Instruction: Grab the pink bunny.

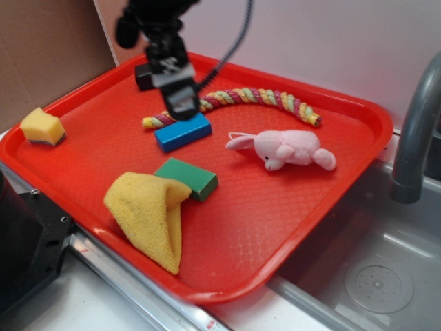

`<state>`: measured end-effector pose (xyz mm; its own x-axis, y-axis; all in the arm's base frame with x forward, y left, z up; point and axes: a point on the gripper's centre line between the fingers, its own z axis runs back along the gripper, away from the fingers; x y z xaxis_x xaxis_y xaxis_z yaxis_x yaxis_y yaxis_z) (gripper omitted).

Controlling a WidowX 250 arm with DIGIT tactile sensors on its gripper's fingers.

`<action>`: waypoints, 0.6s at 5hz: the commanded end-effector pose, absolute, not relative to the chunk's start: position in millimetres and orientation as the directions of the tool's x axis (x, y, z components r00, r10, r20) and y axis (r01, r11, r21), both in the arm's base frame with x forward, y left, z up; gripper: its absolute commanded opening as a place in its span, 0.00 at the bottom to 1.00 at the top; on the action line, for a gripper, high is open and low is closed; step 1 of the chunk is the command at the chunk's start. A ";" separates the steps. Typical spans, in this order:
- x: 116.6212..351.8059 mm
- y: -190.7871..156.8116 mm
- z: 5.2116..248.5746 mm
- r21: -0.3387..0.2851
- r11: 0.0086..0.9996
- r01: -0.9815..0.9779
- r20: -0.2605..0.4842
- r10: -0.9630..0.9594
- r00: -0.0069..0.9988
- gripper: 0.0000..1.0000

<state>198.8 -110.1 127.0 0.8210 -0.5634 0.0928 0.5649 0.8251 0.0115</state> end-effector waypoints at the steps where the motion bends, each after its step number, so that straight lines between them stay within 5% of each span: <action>1: 265.6 -133.7 94.5 0.098 0.731 0.675 0.143 -0.682 0.717 1.00; 3: 316.8 -129.8 49.8 0.059 0.634 0.771 0.108 -0.772 0.626 1.00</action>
